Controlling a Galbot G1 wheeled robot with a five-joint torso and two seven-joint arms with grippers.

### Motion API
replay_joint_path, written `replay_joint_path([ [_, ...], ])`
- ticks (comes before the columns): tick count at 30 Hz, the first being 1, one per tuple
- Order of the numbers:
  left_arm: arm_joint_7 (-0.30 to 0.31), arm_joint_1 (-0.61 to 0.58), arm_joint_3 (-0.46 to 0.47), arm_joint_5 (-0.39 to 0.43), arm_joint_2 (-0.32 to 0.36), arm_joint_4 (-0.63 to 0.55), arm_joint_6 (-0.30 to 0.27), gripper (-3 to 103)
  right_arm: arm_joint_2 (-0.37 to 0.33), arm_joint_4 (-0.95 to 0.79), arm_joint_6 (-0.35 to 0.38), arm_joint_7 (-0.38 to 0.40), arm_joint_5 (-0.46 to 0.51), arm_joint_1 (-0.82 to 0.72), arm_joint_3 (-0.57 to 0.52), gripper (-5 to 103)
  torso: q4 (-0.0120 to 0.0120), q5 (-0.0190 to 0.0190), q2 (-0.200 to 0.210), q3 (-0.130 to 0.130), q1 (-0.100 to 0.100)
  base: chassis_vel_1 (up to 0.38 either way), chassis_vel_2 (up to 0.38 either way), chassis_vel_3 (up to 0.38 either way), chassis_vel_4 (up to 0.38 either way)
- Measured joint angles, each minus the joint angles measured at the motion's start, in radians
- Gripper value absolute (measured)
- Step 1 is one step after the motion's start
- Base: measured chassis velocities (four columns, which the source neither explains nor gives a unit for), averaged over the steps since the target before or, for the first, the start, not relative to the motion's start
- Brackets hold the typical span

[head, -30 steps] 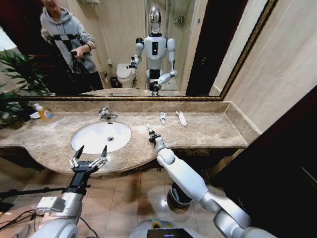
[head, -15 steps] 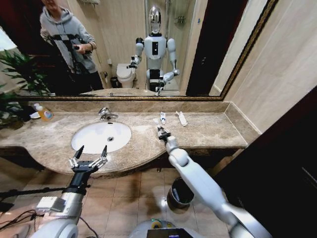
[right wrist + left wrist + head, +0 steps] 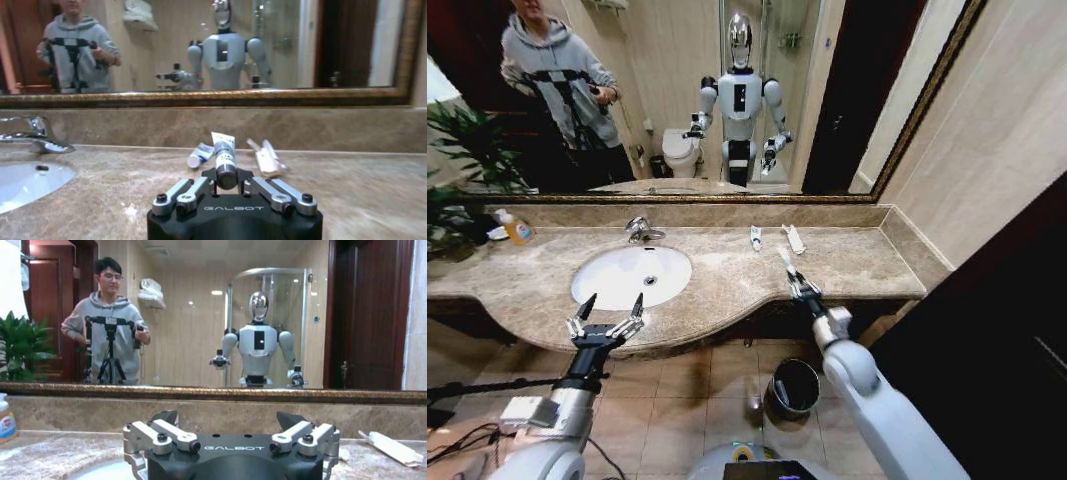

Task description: Pick up the trash from the sink and place it in the trash bin.

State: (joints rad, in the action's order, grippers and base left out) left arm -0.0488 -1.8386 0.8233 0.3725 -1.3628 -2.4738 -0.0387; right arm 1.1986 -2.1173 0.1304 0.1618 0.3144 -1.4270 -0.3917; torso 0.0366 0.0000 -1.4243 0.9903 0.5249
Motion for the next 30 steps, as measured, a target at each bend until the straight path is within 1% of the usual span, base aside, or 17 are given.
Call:
replay_joint_path([
  [1, 0.0, 0.0, 0.0, 0.0, 0.0, 0.0, 0.0, 100, 0.0, 0.0, 0.0, 0.0, 0.0, 0.0, 0.0, 18, 0.0, 0.0, 0.0, 0.0, 0.0, 0.0, 0.0, 0.0, 0.0],
  [3, 0.0, 0.0, 0.0, 0.0, 0.0, 0.0, 0.0, 100, 0.044, -0.029, -0.036, -0.016, -0.036, -0.082, -0.048, 18, 0.0002, 0.0001, 0.0, 0.0, 0.0, 0.0, 0.0, 0.0, 0.0],
  [4, 0.0, 0.0, 0.0, 0.0, 0.0, 0.0, 0.0, 100, 0.044, -0.029, -0.036, -0.016, -0.036, -0.082, -0.048, 18, 0.0002, 0.0001, 0.0, 0.0, 0.0, 0.0, 0.0, 0.0, 0.0],
  [6, 0.0, 0.0, 0.0, 0.0, 0.0, 0.0, 0.0, 100, 0.085, -0.038, -0.075, -0.024, -0.066, -0.15, -0.085, 18, 0.0001, 0.0, 0.0, 0.0, 0.0, 0.0, 0.0, 0.0, 0.0],
  [8, 0.0, 0.0, 0.0, 0.0, 0.0, 0.0, 0.0, 100, 0.095, -0.038, -0.091, -0.028, -0.075, -0.17, -0.095, 18, 0.0002, 0.0002, 0.0, 0.0, 0.0, 0.0, 0.0, 0.0, 0.0],
  [11, 0.0, 0.0, 0.0, 0.0, 0.0, 0.0, 0.0, 100, 0.128, 0.0, -0.167, -0.049, -0.112, -0.25, -0.126, 18, 0.0002, 0.0, 0.0, 0.0, 0.0, 0.0, 0.0, 0.0, 0.0],
  [12, 0.0, 0.0, 0.0, 0.0, 0.0, 0.0, 0.0, 100, 0.128, 0.0, -0.167, -0.049, -0.112, -0.25, -0.126, 18, 0.0002, 0.0, 0.0, 0.0, 0.0, 0.0, 0.0, 0.0, 0.0],
  [14, 0.0, 0.0, 0.0, 0.0, 0.0, 0.0, 0.0, 100, 0.151, 0.05, -0.224, -0.066, -0.12, -0.293, -0.146, 18, 0.0001, 0.0, 0.0, 0.0, 0.0, 0.0, 0.0, 0.0, 0.0],
  [15, 0.0, 0.0, 0.0, 0.0, 0.0, 0.0, 0.0, 100, 0.151, 0.05, -0.224, -0.066, -0.12, -0.293, -0.146, 18, 0.0001, 0.0, 0.0, 0.0, 0.0, 0.0, 0.0, 0.0, 0.0],
  [17, 0.0, 0.0, 0.0, 0.0, 0.0, 0.0, 0.0, 100, 0.163, 0.126, -0.295, -0.073, -0.119, -0.318, -0.144, 18, 0.0002, 0.0, 0.0, 0.0, 0.0, 0.0, 0.0, 0.0, 0.0],
  [18, 0.0, 0.0, 0.0, 0.0, 0.0, 0.0, 0.0, 100, 0.166, 0.155, -0.314, -0.077, -0.124, -0.326, -0.14, 18, 0.0003, 0.0001, 0.0, 0.0, 0.0, 0.0, 0.0, 0.0, 0.0],
  [19, 0.0, 0.0, 0.0, 0.0, 0.0, 0.0, 0.0, 100, 0.166, 0.155, -0.314, -0.077, -0.124, -0.326, -0.14, 18, 0.0003, 0.0001, 0.0, 0.0, 0.0, 0.0, 0.0, 0.0, 0.0],
  [22, 0.0, 0.0, 0.0, 0.0, 0.0, 0.0, 0.0, 100, 0.173, 0.268, -0.36, -0.086, -0.13, -0.341, -0.108, 18, 0.0002, 0.0, 0.0, 0.0, 0.0, 0.0, 0.0, 0.0, 0.0],
  [24, 0.0, 0.0, 0.0, 0.0, 0.0, 0.0, 0.0, 100, 0.175, 0.294, -0.367, -0.087, -0.131, -0.341, -0.099, 18, 0.0002, 0.0, 0.0, 0.0, 0.0, 0.0, 0.0, 0.0, 0.0],
  [28, 0.0, 0.0, 0.0, 0.0, 0.0, 0.0, 0.0, 100, 0.171, 0.437, -0.37, -0.09, -0.137, -0.303, -0.047, 18, 0.0002, 0.0001, 0.0, 0.0, 0.0, 0.0, 0.0, 0.0, 0.0],
  [29, 0.0, 0.0, 0.0, 0.0, 0.0, 0.0, 0.0, 100, 0.171, 0.437, -0.37, -0.09, -0.137, -0.303, -0.047, 18, 0.0002, 0.0001, 0.0, 0.0, 0.0, 0.0, 0.0, 0.0, 0.0],
  [30, 0.0, 0.0, 0.0, 0.0, 0.0, 0.0, 0.0, 100, 0.169, 0.479, -0.37, -0.092, -0.148, -0.28, -0.042, 18, 0.0002, 0.0001, 0.0, 0.0, 0.0, 0.0, 0.0, 0.0, 0.0],
])
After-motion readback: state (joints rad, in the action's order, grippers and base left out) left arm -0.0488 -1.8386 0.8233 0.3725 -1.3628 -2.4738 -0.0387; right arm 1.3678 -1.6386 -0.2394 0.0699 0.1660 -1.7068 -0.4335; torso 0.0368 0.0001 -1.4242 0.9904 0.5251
